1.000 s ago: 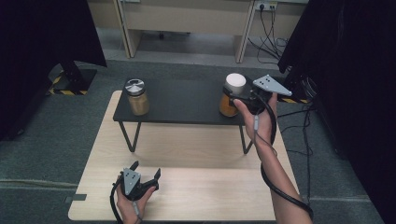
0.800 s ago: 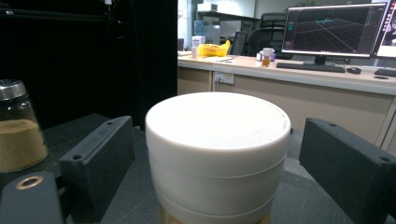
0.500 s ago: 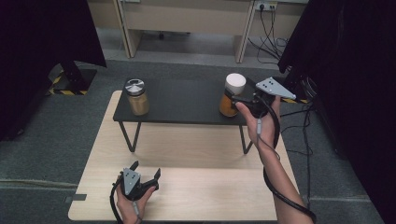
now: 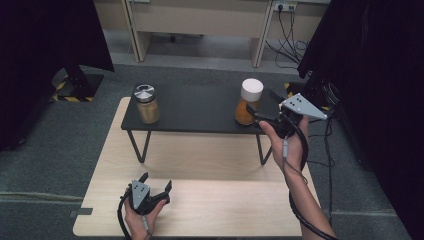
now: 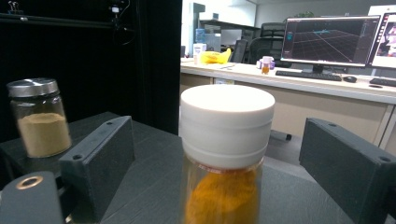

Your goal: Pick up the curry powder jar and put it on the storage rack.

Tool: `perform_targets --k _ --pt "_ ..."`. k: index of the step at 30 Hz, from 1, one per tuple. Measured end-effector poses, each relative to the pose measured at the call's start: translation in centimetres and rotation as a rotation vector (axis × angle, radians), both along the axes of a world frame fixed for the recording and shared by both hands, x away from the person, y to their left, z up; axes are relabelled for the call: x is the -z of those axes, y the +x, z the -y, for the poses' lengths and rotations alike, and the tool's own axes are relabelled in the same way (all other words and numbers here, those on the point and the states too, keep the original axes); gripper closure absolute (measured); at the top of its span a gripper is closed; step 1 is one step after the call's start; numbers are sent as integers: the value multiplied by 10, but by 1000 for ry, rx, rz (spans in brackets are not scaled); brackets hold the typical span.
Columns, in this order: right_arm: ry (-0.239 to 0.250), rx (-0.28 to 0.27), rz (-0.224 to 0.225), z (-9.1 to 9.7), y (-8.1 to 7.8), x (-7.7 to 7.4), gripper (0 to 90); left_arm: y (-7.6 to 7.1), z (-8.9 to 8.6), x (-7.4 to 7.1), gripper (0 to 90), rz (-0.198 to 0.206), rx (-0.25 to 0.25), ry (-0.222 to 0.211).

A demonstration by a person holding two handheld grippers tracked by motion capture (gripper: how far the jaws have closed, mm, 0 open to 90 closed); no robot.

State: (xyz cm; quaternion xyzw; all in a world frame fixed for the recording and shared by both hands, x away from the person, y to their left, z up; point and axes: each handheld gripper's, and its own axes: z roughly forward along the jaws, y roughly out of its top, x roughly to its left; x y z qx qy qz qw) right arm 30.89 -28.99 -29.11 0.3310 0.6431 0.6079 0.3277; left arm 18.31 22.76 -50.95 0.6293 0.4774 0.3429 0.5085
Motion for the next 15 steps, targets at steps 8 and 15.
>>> perform_targets --k 8,15 --pt "2 -4 10 9 -24 9 108 0 0 0 92 -1 -1 1" --pt "-9 2 14 15 -43 21 108 0 1 0 92 0 -2 6"
